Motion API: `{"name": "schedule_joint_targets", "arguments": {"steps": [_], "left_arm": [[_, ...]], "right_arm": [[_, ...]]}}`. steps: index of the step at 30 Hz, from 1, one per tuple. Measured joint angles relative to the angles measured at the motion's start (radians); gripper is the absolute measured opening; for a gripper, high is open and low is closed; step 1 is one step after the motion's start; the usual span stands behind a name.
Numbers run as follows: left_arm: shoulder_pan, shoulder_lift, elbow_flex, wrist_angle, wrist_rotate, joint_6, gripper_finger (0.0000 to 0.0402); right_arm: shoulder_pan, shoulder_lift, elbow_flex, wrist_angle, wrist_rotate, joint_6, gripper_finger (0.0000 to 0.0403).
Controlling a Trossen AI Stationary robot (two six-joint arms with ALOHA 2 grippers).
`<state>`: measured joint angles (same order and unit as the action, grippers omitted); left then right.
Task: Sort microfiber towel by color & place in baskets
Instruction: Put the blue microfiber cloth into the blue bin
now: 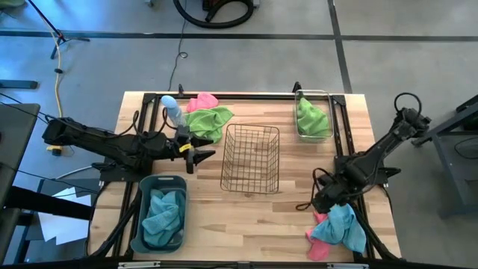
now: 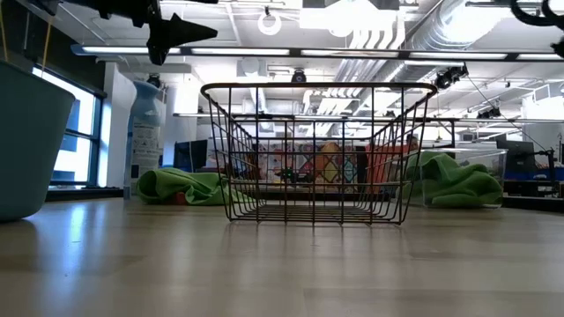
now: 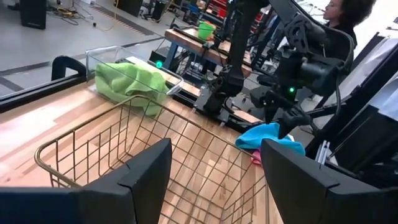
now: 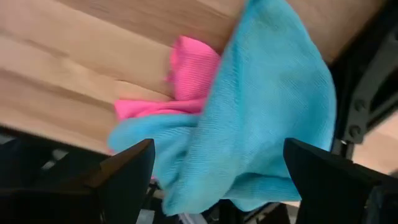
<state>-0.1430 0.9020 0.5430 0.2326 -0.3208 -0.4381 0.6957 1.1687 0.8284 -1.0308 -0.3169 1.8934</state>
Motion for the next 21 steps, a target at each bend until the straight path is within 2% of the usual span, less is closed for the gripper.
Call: {"name": "schedule_joint_targets", "arguments": {"steps": [8,14,21], "left_arm": [[0.0,0.0,0.0,-0.002,0.001,0.004,0.0234],[0.0,0.0,0.0,-0.002,0.001,0.004,0.0234],[0.0,0.0,0.0,-0.002,0.001,-0.004,0.0234]], "right_arm": [[0.061,0.121,0.0,0.079,-0.102,0.038,0.0353],[0.076,0.203,0.0,0.158,-0.116,0.025,0.0353],[0.078,0.286,0.0,0.154,-0.138,-0.034,0.0352]]}}
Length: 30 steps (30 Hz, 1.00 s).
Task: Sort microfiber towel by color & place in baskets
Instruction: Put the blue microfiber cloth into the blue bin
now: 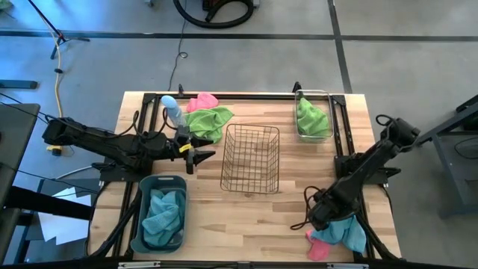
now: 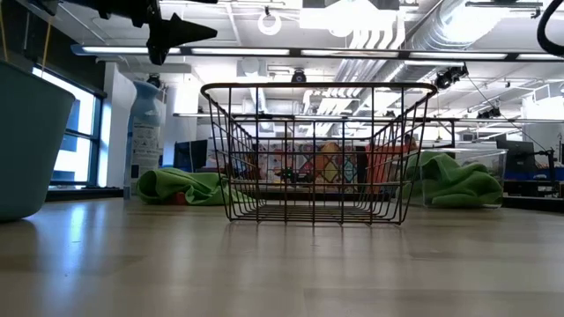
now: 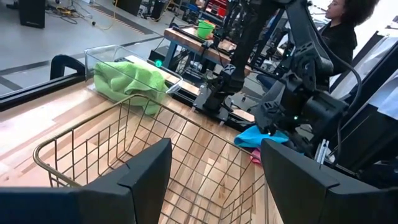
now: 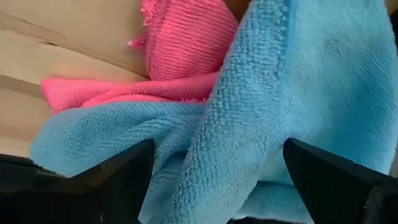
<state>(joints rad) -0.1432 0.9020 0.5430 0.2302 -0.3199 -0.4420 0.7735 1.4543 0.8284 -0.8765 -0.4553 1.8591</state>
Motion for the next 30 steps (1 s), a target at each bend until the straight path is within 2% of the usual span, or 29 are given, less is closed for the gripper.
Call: {"name": "schedule_joint_targets", "arguments": {"steps": [3,5,8,12,13,16,18,20,23,30], "left_arm": [[0.0,0.0,0.0,0.0,0.0,0.0,0.0234],[0.0,0.0,0.0,0.0,0.0,-0.001,0.0234],[0.0,0.0,0.0,0.0,0.0,-0.001,0.0234],[0.0,0.0,0.0,-0.002,0.0,0.0,0.0234],[0.0,0.0,0.0,-0.002,0.0,0.0,0.0234],[0.0,0.0,0.0,-0.001,-0.009,0.0,0.0234],[0.0,0.0,0.0,-0.001,-0.02,0.001,0.0234],[0.0,0.0,0.0,-0.001,-0.028,0.012,0.0234],[0.0,0.0,0.0,0.002,-0.03,0.029,0.0234],[0.0,-0.006,0.001,0.06,-0.031,0.026,0.0234]], "right_arm": [[0.0,0.01,0.0,-0.001,0.002,-0.037,0.033],[0.0,0.006,0.0,-0.002,0.002,-0.05,0.0293],[0.0,-0.007,0.017,-0.029,0.01,-0.084,0.0201],[0.0,-0.009,0.1,-0.169,0.048,-0.166,0.0037],[0.0,-0.009,0.127,-0.209,0.055,-0.189,0.0021],[0.0,-0.01,0.222,-0.334,0.059,-0.247,0.0027],[0.0,-0.01,0.3,-0.432,0.075,-0.29,0.0016],[0.0,-0.01,0.385,-0.536,0.125,-0.322,0.0006],[-0.001,-0.01,0.512,-0.671,0.218,-0.347,0.0011],[-0.001,-0.06,0.703,-0.701,0.472,-0.331,0.0004]]}}
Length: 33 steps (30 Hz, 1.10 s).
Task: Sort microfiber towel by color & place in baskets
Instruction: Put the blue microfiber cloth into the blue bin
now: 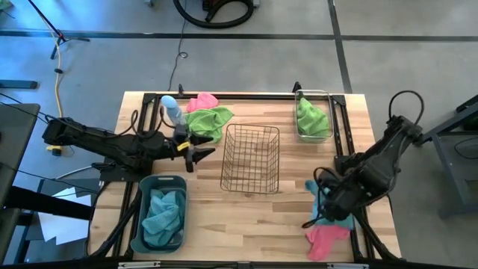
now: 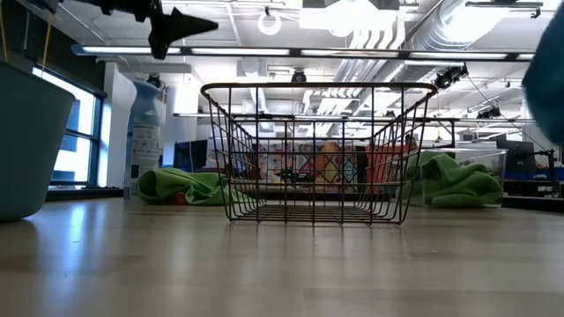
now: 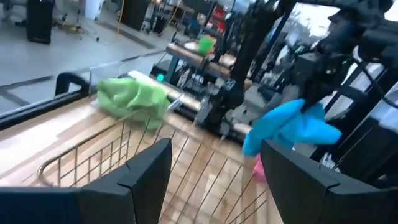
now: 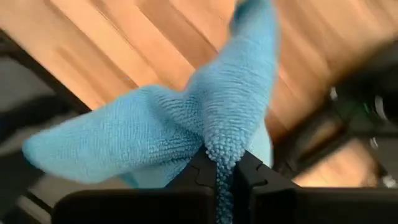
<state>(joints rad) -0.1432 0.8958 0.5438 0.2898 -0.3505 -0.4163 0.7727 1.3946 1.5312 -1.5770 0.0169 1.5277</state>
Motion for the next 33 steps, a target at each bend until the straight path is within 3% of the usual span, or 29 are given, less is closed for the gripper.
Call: {"name": "schedule_joint_targets", "arguments": {"steps": [6,11,17,22,25,33], "left_arm": [[0.0,-0.04,0.001,0.075,0.038,0.007,0.0234],[-0.015,-0.066,0.001,0.076,0.11,0.034,0.0234],[-0.041,-0.064,0.001,0.076,0.113,0.037,0.0234],[-0.042,-0.062,0.025,0.07,0.113,0.081,0.0234],[-0.042,-0.058,0.075,0.076,0.113,0.146,0.0234],[-0.048,0.018,0.275,-0.022,0.104,0.332,0.0236]], "right_arm": [[0.0,-0.018,0.099,0.025,0.241,-0.08,0.0002],[-0.052,-0.017,0.06,0.199,0.354,-0.258,0.0001],[-0.194,-0.015,-0.039,0.564,0.358,-0.58,0.0001],[-0.328,-0.015,-0.032,0.868,0.343,-0.924,0.0001],[-0.401,-0.016,-0.005,1.013,0.253,-1.079,0.0001],[-0.548,-0.013,-0.004,1.193,0.057,-1.234,0.0]]}}
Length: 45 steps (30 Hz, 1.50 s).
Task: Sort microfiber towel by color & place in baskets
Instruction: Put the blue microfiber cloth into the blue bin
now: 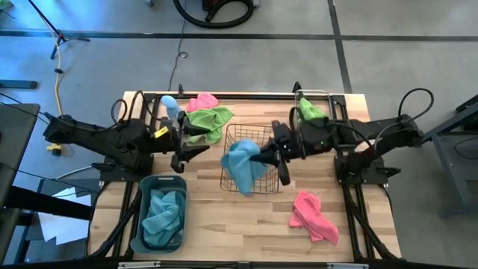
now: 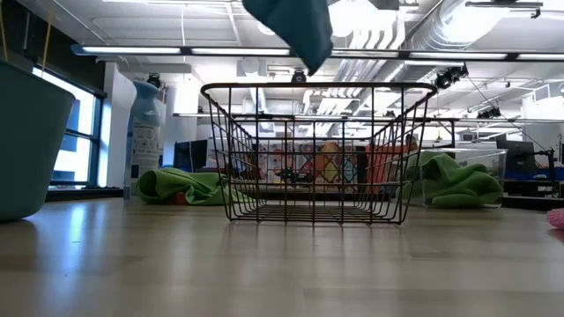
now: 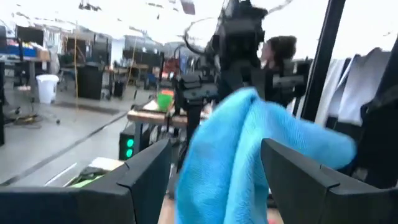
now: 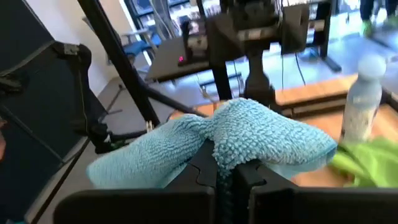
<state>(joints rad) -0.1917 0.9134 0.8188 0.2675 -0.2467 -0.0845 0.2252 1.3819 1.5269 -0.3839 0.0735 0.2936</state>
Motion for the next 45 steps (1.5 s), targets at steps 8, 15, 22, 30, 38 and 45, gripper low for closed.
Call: {"name": "schedule_joint_targets", "arguments": {"steps": [8,15,22,30,38,45], "left_arm": [[0.029,0.159,0.228,-0.188,0.108,-0.044,0.0262],[0.073,0.263,0.325,-0.211,0.278,-0.117,0.0273],[0.081,0.339,0.345,-0.181,0.318,-0.15,0.0273],[0.081,0.404,0.35,-0.051,0.395,-0.196,0.0273],[0.081,0.413,0.349,-0.06,0.353,-0.108,0.0225],[0.117,0.413,0.349,-0.064,0.369,-0.143,0.0019]], "right_arm": [[-0.06,0.012,0.0,0.122,-0.105,-0.09,0.0],[-0.081,0.021,-0.001,0.136,-0.112,-0.137,0.0],[-0.082,0.021,-0.001,0.177,-0.121,-0.171,0.0],[-0.088,0.038,-0.001,0.192,-0.149,-0.171,0.0],[-0.087,0.038,-0.001,0.194,-0.152,-0.169,0.0002],[-0.088,0.037,-0.001,0.186,-0.146,-0.154,0.0047]]}}
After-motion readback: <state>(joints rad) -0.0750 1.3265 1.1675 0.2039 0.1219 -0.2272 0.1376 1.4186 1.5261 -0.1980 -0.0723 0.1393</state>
